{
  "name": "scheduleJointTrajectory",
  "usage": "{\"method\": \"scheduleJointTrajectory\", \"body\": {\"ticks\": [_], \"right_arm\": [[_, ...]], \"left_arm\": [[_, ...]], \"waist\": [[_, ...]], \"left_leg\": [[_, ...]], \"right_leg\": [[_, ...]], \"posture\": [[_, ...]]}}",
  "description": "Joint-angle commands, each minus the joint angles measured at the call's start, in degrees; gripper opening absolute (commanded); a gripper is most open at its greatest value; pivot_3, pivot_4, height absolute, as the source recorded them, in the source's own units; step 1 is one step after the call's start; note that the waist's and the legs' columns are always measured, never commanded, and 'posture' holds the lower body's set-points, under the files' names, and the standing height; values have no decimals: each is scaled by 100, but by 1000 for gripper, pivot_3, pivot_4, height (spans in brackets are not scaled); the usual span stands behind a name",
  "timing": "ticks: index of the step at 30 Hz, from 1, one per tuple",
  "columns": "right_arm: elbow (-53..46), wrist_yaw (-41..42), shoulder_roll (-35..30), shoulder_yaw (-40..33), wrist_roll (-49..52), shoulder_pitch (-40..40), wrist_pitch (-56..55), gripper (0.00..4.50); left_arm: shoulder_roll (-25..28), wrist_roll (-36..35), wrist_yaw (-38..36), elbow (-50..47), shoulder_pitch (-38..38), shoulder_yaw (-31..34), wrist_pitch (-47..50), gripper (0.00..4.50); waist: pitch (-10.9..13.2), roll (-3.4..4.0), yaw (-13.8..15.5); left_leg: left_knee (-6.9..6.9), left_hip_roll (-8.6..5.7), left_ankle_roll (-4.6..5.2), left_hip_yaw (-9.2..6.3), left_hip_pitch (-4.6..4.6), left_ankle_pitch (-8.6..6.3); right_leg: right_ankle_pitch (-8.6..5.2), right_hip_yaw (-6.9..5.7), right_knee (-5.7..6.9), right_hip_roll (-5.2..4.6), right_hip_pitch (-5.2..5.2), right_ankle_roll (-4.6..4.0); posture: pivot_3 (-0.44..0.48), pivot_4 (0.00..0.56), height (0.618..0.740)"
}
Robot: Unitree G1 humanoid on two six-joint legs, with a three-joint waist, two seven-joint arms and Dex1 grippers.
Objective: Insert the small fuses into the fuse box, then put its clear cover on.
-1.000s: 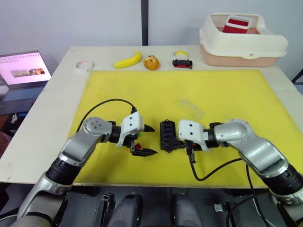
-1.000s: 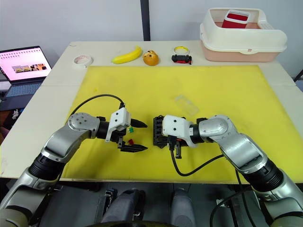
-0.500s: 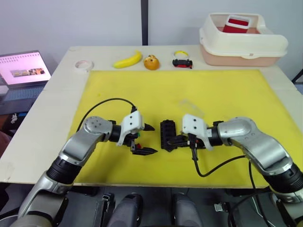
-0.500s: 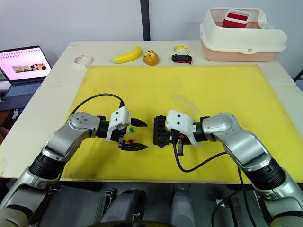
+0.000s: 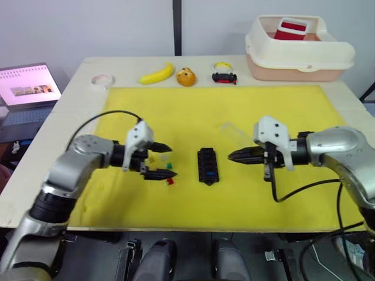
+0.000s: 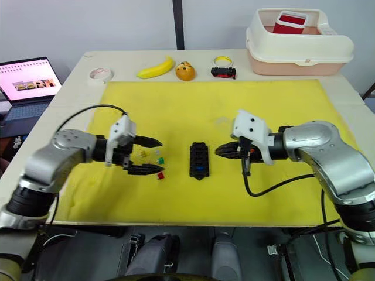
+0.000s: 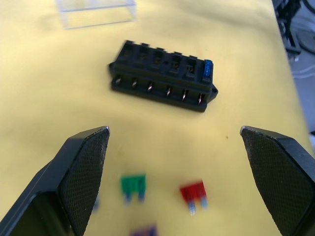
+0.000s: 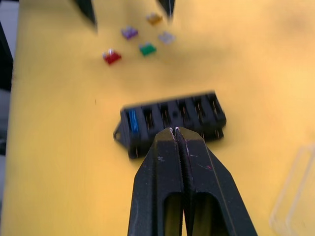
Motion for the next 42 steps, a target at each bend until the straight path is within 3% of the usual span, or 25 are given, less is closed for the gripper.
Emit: {"method": "scheduleJointTrajectory", "body": {"ticks": [1,5,7,10,16,21,28,34,42], "right_arm": [[214,241,-523,-614,-198,344,-458,612],[690,478,-970,-1268,-327,1040,-884,2329],[902,536,-1109,-1557,-451,1392,-1097,3328],[1252,633,-1229,-2010,-596,1859,-1349,4430],[1588,705,-1306,-2415,-774,2296,-1659,4430],[1339,625,-1228,-2276,-706,2253,-1655,4430],[199,247,-730,-1337,123,869,-803,4430],[-605,-171,-199,-520,437,-21,-315,4430],[-965,-537,128,-155,594,-453,95,4430]], "left_arm": [[770,-378,-446,54,295,741,293,4500],[1624,-208,-716,758,842,1243,73,4500],[1887,-45,-788,1173,1059,1386,-212,4500],[2151,115,-920,1756,1232,1550,-543,4500],[2266,263,-1035,2148,1217,1525,-856,4500],[1960,234,-993,1965,944,1268,-815,4500],[1075,-87,-1534,2261,-170,495,5,4500],[586,339,-2209,3712,-1183,-387,104,4500],[-104,406,-2248,5671,-2320,-1000,477,4500]], "waist": [[1,2,-11],[2,5,-2],[3,6,11],[3,5,25],[5,11,2],[6,13,3],[9,5,-5],[9,5,-5],[20,-18,-1]], "left_leg": [[-2,0,0,2,0,0],[-6,2,1,5,0,0],[-6,2,1,6,0,0],[-6,1,1,6,0,-1],[-8,3,1,6,0,-2],[-11,4,1,7,0,-2],[-4,4,-2,5,-6,0],[0,3,-2,7,-10,0],[14,-2,-1,5,-18,0]], "right_leg": [[0,1,1,0,-2,0],[0,2,0,0,-5,-1],[-1,2,-1,-1,-4,-1],[0,2,-3,-3,-1,-1],[0,3,-1,-3,-4,-1],[0,4,-1,-3,-6,-1],[1,2,9,-1,-9,-1],[0,2,12,0,-18,0],[0,0,18,-1,-19,1]], "posture": [[0,150,740],[0,150,740],[0,150,740],[0,150,740],[0,150,740],[0,150,740],[0,150,740],[0,150,740],[0,150,740]]}}
